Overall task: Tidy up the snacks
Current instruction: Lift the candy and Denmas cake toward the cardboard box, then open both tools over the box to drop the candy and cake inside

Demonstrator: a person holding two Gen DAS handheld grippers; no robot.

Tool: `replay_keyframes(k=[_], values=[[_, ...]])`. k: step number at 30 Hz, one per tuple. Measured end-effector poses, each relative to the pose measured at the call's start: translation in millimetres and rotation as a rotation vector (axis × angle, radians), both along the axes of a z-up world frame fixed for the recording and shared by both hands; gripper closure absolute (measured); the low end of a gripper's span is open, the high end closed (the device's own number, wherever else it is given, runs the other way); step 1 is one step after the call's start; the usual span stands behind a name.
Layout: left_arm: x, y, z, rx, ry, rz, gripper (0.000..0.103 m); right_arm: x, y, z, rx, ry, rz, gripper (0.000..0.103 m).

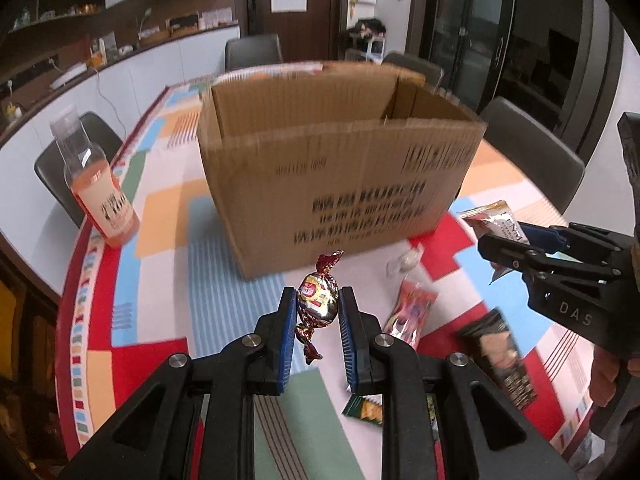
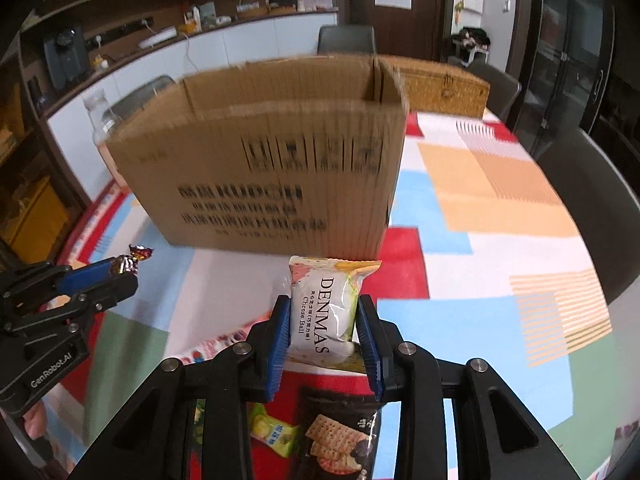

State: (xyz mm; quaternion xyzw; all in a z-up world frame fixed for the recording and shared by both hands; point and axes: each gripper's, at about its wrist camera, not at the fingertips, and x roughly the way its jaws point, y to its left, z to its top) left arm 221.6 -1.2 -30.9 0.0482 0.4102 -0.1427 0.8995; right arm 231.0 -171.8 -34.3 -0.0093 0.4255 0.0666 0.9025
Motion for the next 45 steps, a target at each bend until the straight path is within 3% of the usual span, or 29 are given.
replay_keyframes(k=[9, 20, 33, 34, 36, 38, 45], values=[[6.0, -3.4, 46.7, -0.051, -0.111, 0.003, 0.081, 4.9, -1.0, 47.8, 0.037, -0.128, 0.027, 0.069], [38.0, -9.7, 94.2, -0.043, -0.201, -0.005, 0.081, 36.2, -1.3, 88.0, 0.089, -0.205, 0.036, 0.069], [89.9, -15.9, 87.1, -0.006, -0.156, 0.020, 0.080, 79.1, 6.0, 94.1, 0.071, -0.192, 0.050, 0.069], [92.0, -16.8, 86.4, 0.012, -0.161, 0.029, 0.077, 81.5, 7.0, 93.6, 0.069, -0.190, 0.049, 0.069], [92.7, -17.0, 86.4, 0.046, -0.182, 0.069, 0.043, 83.2, 8.6, 93.7, 0.058, -0.197, 0.045, 0.067], [85.8, -14.5, 86.0, 0.027, -0.196, 0.061, 0.041, 81.4, 8.0, 93.1, 0.044, -0.196, 0.022, 0.046], [55.9, -18.1, 78.4, 0.033, -0.199, 0.006, 0.041, 51.8, 5.4, 85.8, 0.015, -0.217, 0.028, 0.045]])
